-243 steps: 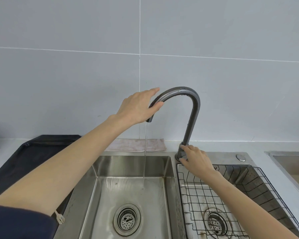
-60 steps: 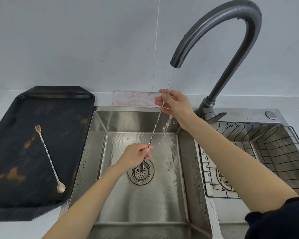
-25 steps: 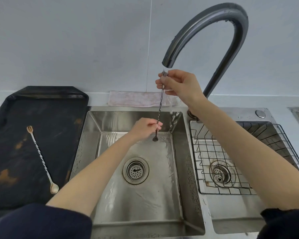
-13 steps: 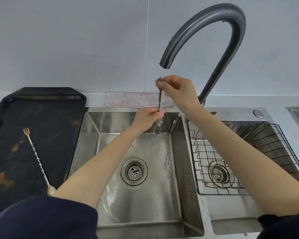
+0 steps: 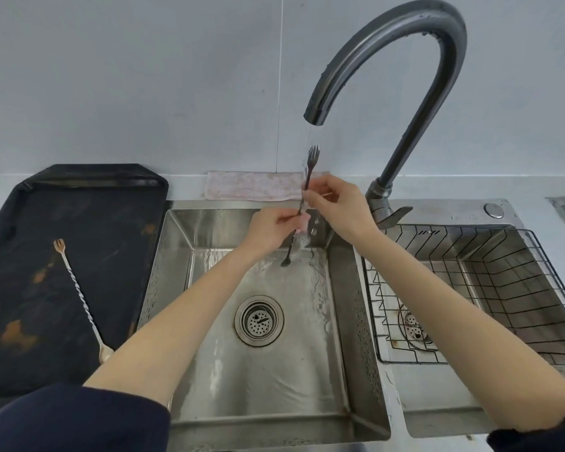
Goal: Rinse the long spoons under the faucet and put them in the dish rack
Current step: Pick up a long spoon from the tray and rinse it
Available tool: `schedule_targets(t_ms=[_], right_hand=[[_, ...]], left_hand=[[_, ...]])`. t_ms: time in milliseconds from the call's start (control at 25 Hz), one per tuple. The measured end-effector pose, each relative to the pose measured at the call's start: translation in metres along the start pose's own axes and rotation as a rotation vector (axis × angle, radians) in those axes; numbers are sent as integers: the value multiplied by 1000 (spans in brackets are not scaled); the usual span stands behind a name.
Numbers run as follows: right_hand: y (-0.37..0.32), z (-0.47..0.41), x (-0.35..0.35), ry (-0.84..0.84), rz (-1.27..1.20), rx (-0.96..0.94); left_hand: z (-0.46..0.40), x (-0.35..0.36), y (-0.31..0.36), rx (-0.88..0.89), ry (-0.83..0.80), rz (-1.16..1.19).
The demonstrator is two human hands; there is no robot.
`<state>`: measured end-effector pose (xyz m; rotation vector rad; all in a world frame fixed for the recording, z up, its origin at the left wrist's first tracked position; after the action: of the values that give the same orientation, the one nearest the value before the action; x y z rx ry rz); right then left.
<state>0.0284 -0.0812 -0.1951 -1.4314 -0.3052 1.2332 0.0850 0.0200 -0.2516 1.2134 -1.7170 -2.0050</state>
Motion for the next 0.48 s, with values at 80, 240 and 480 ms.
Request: schedule_targets(t_ms=[80, 240, 480], right_hand=[[14, 4, 13, -38, 47, 26], [46, 8, 35, -74, 5, 128], [109, 8, 78, -176, -211, 433]], left_hand=[[6, -1, -6, -11, -7, -9], [20, 5, -20, -9, -84, -73], [50, 13, -71, -153, -179, -116]])
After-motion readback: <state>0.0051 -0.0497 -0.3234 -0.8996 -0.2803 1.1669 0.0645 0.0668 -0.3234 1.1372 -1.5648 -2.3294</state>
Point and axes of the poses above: each hand's wrist, its own z-axis away from the middle knuckle, its own x-axis out of the palm, y = z × x, the point moved 8 cm from there along -z, towards the middle knuckle, and after that the axes turned 14 degrees about x, right-handed, at the moved point
